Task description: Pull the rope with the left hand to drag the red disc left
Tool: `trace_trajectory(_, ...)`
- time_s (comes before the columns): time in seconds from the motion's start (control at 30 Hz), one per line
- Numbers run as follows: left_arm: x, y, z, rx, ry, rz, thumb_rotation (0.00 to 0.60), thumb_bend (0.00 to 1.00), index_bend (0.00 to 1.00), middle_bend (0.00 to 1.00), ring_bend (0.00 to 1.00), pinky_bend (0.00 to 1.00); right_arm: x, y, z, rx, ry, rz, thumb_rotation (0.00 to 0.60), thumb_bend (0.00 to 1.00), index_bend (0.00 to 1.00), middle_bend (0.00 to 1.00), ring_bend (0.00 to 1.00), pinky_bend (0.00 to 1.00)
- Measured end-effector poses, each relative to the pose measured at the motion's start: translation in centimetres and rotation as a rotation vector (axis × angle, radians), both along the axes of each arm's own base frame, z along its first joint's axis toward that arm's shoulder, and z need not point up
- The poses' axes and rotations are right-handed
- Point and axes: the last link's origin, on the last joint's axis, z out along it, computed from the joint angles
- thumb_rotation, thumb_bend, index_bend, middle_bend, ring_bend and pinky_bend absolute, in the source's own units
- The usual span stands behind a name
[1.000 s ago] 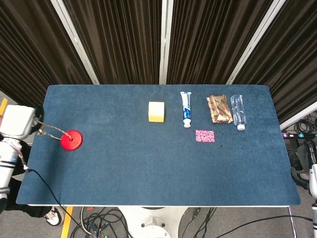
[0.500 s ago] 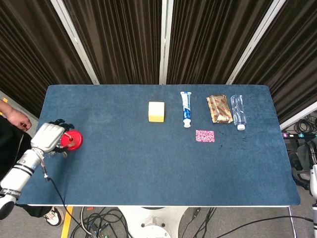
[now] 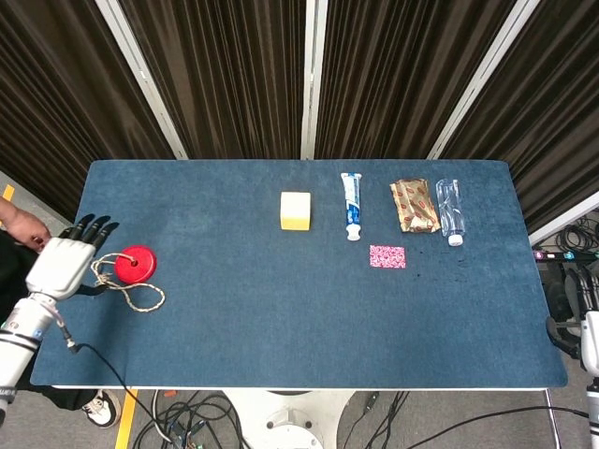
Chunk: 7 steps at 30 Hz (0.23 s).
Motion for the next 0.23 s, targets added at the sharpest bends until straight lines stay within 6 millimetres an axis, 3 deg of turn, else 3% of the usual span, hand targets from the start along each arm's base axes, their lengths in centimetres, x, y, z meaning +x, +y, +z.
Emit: trace_trajectory(0.23, -3.4, -5.6, -1.0, 0.243, -0.092, 0.045, 0.600, 0.03, 0.09, 0.04, 0.01, 0.20, 1.3, 0.0, -0.6, 0.023, 0.003, 0.041, 0.600, 0.29, 0.00, 0.00, 0.00, 0.00)
